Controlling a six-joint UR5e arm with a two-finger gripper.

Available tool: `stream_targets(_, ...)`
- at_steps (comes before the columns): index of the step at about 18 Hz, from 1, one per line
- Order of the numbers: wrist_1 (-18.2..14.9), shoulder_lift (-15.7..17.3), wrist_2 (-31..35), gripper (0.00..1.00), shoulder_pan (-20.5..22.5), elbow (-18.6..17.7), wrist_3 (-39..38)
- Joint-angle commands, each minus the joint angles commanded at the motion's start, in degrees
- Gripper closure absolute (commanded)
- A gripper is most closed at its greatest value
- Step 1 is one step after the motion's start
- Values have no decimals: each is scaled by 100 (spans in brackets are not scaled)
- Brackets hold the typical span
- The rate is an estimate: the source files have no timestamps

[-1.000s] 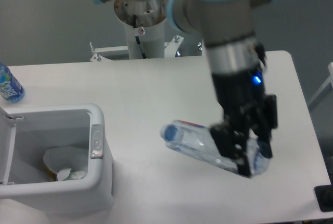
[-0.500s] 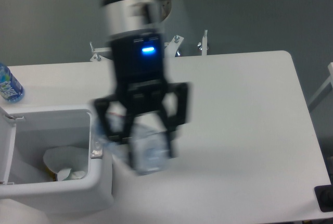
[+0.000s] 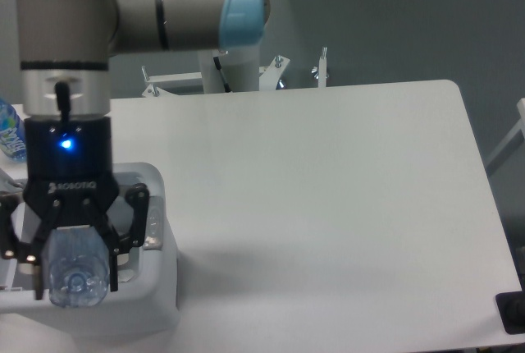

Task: Place the trash in the trash can

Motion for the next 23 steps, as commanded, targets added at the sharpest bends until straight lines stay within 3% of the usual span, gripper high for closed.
stream_targets(3,-9,132,35,0,184,-61,0)
stream_targets(9,-53,264,44,0,1466,-140,253)
stream_targets(12,-201,264,44,0,2020,-193,1008)
stream_targets(15,-623,535,61,0,2434,-675,2665)
stream_targets(19,-1194,843,525,0,2671,-1168,4593)
stream_targets(23,-1652,914,879,0,2742,-1169,5396)
